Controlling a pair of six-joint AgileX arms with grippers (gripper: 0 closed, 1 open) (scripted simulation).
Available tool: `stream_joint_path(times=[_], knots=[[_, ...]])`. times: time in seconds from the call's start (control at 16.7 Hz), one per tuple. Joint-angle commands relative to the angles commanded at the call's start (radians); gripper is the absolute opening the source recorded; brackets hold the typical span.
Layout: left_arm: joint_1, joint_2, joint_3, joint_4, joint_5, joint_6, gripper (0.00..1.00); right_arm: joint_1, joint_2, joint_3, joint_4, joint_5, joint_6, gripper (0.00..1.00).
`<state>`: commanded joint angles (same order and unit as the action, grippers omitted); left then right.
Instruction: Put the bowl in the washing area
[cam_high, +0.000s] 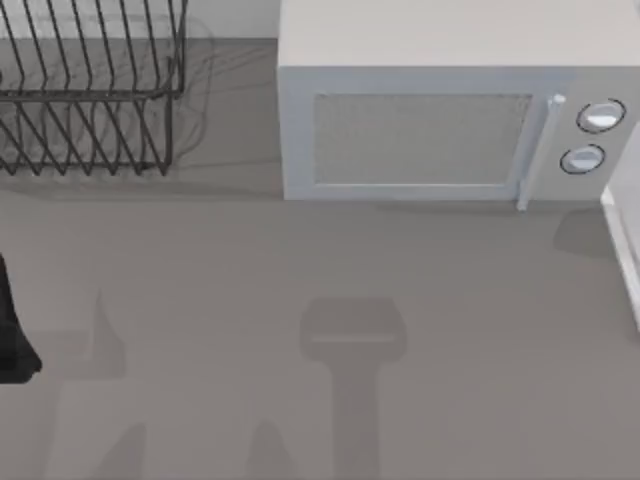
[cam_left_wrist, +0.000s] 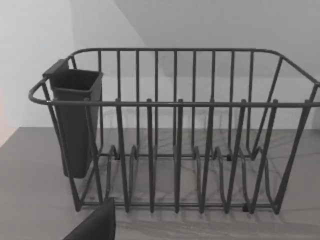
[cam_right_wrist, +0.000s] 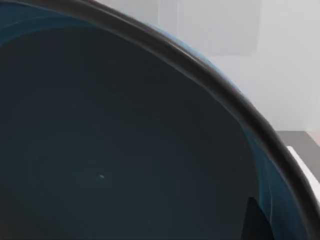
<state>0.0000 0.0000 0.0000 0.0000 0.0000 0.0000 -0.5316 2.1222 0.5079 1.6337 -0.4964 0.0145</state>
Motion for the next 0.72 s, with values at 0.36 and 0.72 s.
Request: stream_joint_path(times=[0.36, 0.72], knots=[[0.0, 0.0, 0.0, 0.0, 0.0, 0.0, 1.0, 0.004, 0.094, -0.019, 0.101, 0.004, 0.0, 0.0], [0.0, 0.0, 0.0, 0.0, 0.0, 0.0, 1.0, 0.004, 0.094, -0.019, 0.101, 0.004, 0.0, 0.3]])
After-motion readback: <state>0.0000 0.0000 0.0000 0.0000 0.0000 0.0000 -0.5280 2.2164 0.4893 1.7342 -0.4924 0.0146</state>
